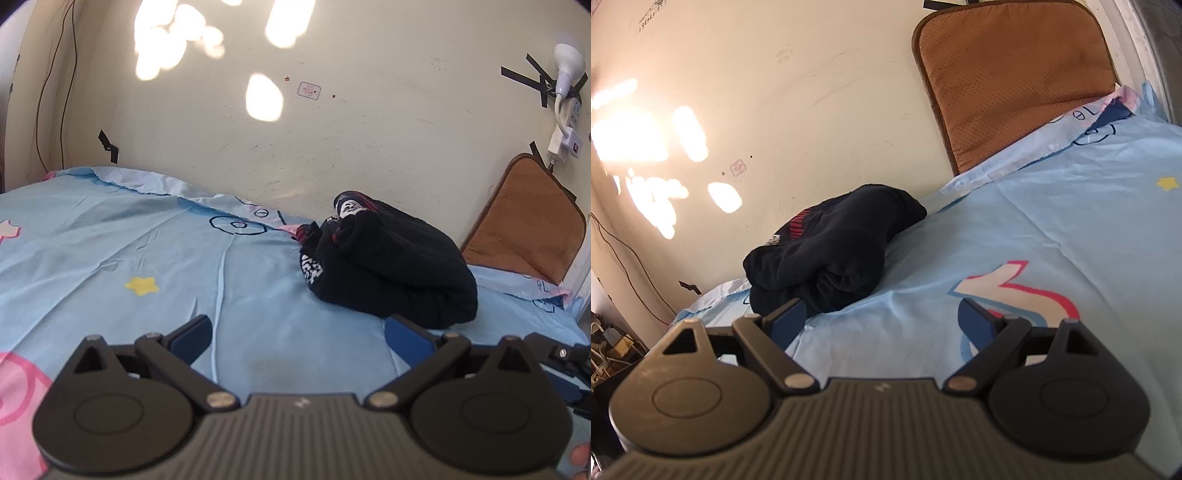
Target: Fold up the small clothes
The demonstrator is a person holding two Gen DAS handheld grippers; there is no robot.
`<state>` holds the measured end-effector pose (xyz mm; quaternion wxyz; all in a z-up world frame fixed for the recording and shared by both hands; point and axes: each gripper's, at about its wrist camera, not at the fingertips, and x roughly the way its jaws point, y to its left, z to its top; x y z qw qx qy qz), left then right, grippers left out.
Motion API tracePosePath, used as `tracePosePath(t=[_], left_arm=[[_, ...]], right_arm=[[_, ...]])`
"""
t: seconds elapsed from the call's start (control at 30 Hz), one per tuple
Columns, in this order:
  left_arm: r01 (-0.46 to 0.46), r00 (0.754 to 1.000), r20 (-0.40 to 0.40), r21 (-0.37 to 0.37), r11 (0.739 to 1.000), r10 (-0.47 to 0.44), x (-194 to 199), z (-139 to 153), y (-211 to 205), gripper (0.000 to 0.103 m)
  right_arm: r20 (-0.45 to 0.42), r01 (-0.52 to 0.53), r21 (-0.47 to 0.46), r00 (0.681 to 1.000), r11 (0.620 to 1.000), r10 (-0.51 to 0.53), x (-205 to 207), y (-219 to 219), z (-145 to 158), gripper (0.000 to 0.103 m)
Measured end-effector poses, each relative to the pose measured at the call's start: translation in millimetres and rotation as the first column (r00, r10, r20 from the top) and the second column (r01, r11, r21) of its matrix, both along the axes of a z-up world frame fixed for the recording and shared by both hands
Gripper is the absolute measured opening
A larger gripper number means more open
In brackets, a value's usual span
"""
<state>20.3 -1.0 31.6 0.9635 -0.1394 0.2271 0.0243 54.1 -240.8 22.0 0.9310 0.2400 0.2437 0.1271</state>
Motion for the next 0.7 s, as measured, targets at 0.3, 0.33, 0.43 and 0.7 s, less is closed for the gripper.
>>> tracePosePath(t=[0.3,0.33,0.43,0.7], left_arm=[[-0.007,1.000,0.015,0.000,1.000,0.007,-3.1,1.3,0.3,0.103],[-0.005,1.000,0.015,0.000,1.000,0.005,-3.6,1.3,0.3,0.103],[-0.002,1.000,0.018,0.003,1.000,0.002,-4.3,1.7,0.1,0.103],[0.006,1.000,0.018,-0.002,1.000,-0.006,-4.6,1.3,0.9,0.103]], right_arm=[[-0.011,0.011,0.031,1.000,0.999,-0.010,1.2,-4.6,-2.1,0.091],[-0.011,0.011,0.032,1.000,0.999,-0.011,1.0,-4.7,-2.0,0.091],[-0.011,0.012,0.032,1.000,0.999,-0.011,0.9,-4.6,-1.9,0.091],[-0.016,0.014,0.039,1.000,0.999,-0.014,0.9,-5.6,-2.2,0.092]])
